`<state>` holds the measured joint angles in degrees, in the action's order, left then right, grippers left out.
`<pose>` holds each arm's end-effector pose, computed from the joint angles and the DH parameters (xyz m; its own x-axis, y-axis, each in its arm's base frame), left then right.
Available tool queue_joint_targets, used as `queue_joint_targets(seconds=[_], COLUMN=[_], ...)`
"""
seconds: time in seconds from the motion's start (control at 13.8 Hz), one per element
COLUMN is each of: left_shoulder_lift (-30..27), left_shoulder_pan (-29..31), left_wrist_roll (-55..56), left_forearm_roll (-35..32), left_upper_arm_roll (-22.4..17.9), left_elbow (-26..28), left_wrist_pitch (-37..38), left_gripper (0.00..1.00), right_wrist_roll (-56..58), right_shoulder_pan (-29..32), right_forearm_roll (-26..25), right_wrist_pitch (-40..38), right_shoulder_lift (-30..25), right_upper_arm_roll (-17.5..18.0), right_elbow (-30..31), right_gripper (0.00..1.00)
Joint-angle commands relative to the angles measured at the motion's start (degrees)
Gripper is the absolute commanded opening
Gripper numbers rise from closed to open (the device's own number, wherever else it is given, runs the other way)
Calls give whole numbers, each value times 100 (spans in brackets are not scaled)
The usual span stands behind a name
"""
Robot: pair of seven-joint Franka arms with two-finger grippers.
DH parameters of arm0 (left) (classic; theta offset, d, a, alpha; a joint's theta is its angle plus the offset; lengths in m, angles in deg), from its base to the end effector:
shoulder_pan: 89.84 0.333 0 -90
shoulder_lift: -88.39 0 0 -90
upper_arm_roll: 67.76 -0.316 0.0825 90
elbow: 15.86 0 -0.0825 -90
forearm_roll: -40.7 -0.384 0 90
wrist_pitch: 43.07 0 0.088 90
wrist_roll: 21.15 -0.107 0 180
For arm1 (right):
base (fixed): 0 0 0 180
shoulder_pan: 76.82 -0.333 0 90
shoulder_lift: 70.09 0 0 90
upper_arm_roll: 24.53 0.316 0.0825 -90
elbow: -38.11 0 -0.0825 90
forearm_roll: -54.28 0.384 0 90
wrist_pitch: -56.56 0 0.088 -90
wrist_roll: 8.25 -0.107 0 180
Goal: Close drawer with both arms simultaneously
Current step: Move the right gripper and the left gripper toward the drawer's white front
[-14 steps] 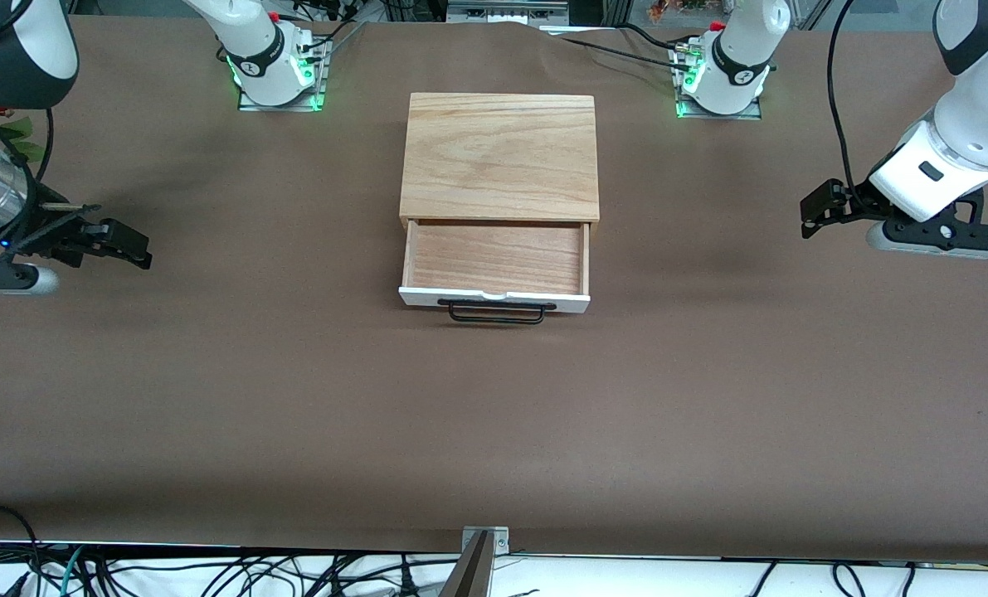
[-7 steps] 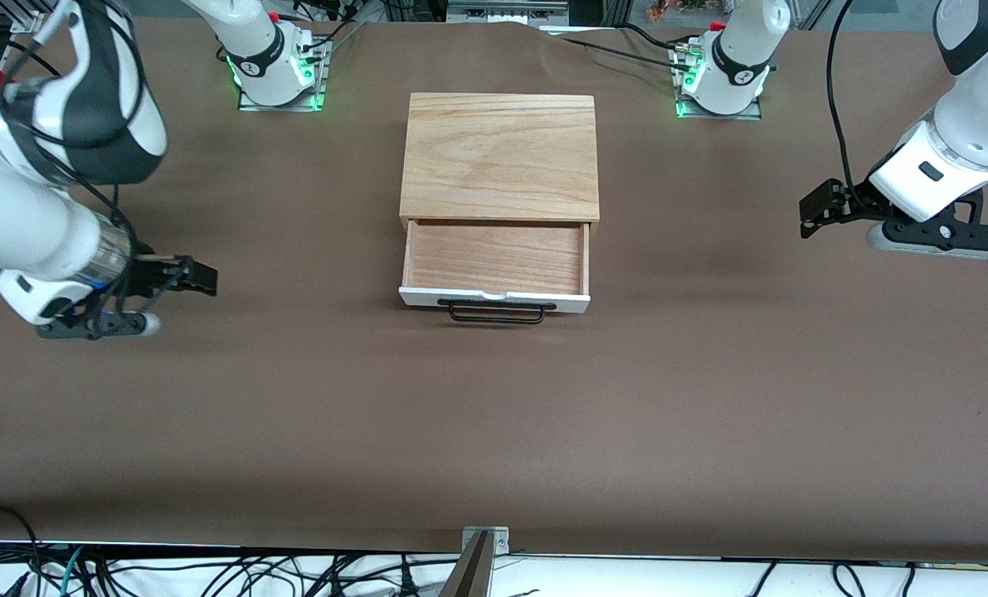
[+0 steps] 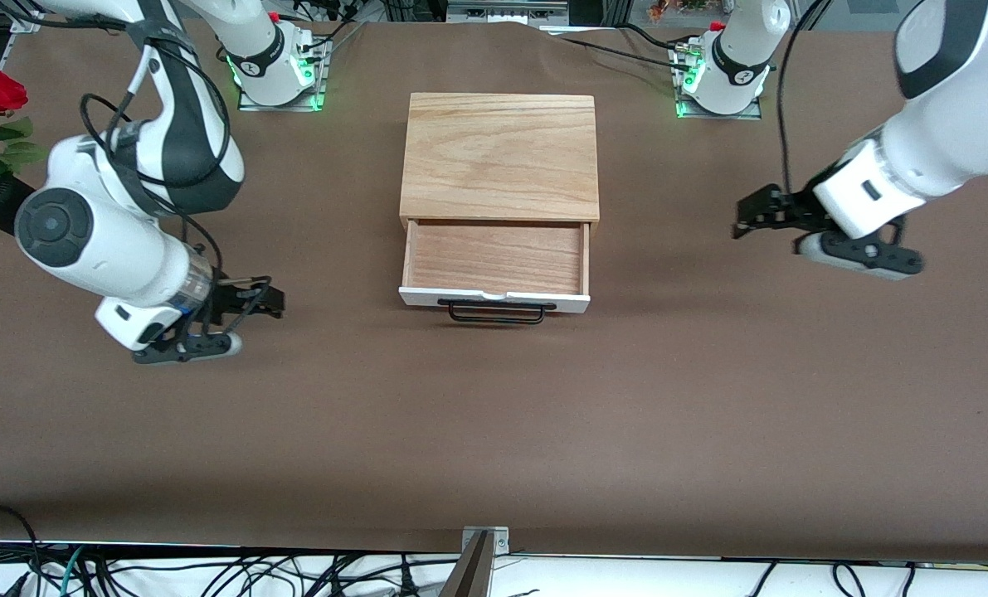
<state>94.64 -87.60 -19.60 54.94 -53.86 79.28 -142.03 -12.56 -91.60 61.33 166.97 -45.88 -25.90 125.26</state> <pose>0.5769 -0.1359 0.5377 0.9890 -0.1382 -0.0521 -0.1197 -0.9567 0.2652 0.6579 0.1679 0.4164 0.9927 0.1180 -0.0263 0.1147 -0.9881 -0.1029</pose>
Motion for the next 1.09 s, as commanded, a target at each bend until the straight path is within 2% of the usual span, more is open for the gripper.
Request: queue_joint_targets(seconds=[0.0,0.15,0.29,0.51,0.73,1.02], left_shoulder_lift=[569,1113,1615,2099,2416,2812], left_shoulder_pan=[-13,4,13,-83,-311,-698], left_wrist_roll=[-145,-145,-250,-732,-1461,-2112], left_forearm_roll=[621,1403,2010,2643,2934,2944], left_upper_arm_roll=[140,131,131,131,131,140], left_elbow=[-381,-706,-1022,-1138,-1138,-1138], left_wrist_pitch=[79,70,70,61,0,-641], left_gripper=[100,100,100,100,100,100], right_wrist_roll=[-35,-35,-26,-17,202,264], right_shoulder_pan=[-156,-314,-368,-385,-385,-385], right_forearm_roll=[655,718,1129,1570,1790,1834], right_wrist_pitch=[321,698,937,973,964,964], right_shoulder_lift=[277,461,637,875,1016,1077], right_upper_arm_roll=[-3,14,180,392,401,515], right_elbow=[-76,-76,-76,-76,-208,-208], right_gripper=[100,100,100,100,100,100])
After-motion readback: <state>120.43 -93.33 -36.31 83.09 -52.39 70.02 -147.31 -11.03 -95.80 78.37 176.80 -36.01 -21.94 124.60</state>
